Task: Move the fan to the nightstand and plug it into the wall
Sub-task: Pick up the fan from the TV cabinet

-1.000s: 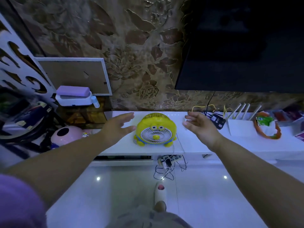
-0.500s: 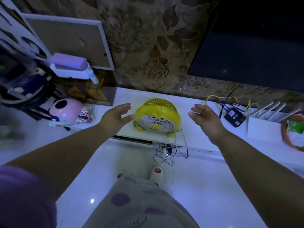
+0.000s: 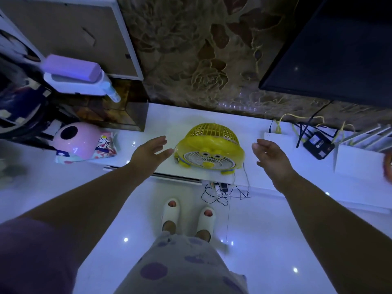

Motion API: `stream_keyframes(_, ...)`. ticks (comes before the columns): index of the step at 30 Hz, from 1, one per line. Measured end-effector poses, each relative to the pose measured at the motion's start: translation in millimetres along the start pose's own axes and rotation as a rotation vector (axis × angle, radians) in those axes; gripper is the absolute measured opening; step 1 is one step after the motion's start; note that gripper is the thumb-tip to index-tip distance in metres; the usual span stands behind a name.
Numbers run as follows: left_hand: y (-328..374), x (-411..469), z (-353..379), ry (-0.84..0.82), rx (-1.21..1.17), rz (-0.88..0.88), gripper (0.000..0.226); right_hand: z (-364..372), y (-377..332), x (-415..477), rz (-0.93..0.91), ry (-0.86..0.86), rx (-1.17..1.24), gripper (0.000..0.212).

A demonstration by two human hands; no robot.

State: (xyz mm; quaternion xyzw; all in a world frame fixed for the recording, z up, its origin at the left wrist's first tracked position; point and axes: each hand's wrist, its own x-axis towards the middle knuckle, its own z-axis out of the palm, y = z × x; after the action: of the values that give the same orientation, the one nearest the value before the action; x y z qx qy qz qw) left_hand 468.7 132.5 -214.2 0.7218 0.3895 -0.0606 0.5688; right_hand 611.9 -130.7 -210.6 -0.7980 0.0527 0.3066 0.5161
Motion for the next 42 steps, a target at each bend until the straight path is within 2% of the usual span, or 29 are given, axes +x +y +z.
stream_keyframes(5,-10.8,23.3,-2.8,-0.04,0.046,-0.02,0.059,18.9,7.2,19.3,0.018,-0.019,0.003,0.047)
stream_keyframes(11,-27.0,62.6,5.7,-0.096,0.068,-0.038,0.064,34.3,22.0,47.1,-0.021,-0.079,-0.128,0.061)
stream_keyframes(13,-34.9,75.1,11.6,-0.115,0.086,-0.039,0.069,35.5,28.1,55.5,-0.039,-0.111,-0.158,0.071)
stream_keyframes(15,-42.9,85.9,17.7,-0.134,0.16,-0.028,0.076,35.7,34.6,62.4,-0.046,-0.141,-0.166,0.082)
stream_keyframes(21,-61.9,115.8,34.4,-0.191,0.305,-0.027,0.09,38.8,52.4,83.3,0.016,-0.168,-0.159,0.091)
stream_keyframes(25,-73.0,126.6,41.7,-0.202,0.328,-0.06,0.085,46.4,48.8,80.0,0.05,-0.174,-0.107,0.078)
stream_keyframes(28,-81.8,131.3,45.5,-0.197,0.329,-0.082,0.078,49.5,37.3,75.9,-0.004,-0.239,0.009,0.065)
stream_keyframes(31,-91.6,135.7,48.0,-0.209,0.297,-0.114,0.075,51.2,36.9,76.4,-0.004,-0.237,0.028,0.09)
stream_keyframes(35,-102.4,140.5,55.0,-0.207,0.311,-0.143,0.053,49.7,63.5,85.8,0.051,-0.267,0.077,0.114)
stream_keyframes(38,-107.3,143.3,58.1,-0.192,0.348,-0.114,0.048,47.6,75.4,91.1,0.07,-0.253,0.093,0.086)
stream_keyframes(41,-108.6,146.3,60.8,-0.19,0.408,-0.086,0.049,46.9,93.0,101.3,0.092,-0.2,0.001,0.097)
stream_keyframes(42,-108.5,147.0,62.2,-0.19,0.421,-0.09,0.05,46.5,101.2,105.3,0.106,-0.159,-0.039,0.094)
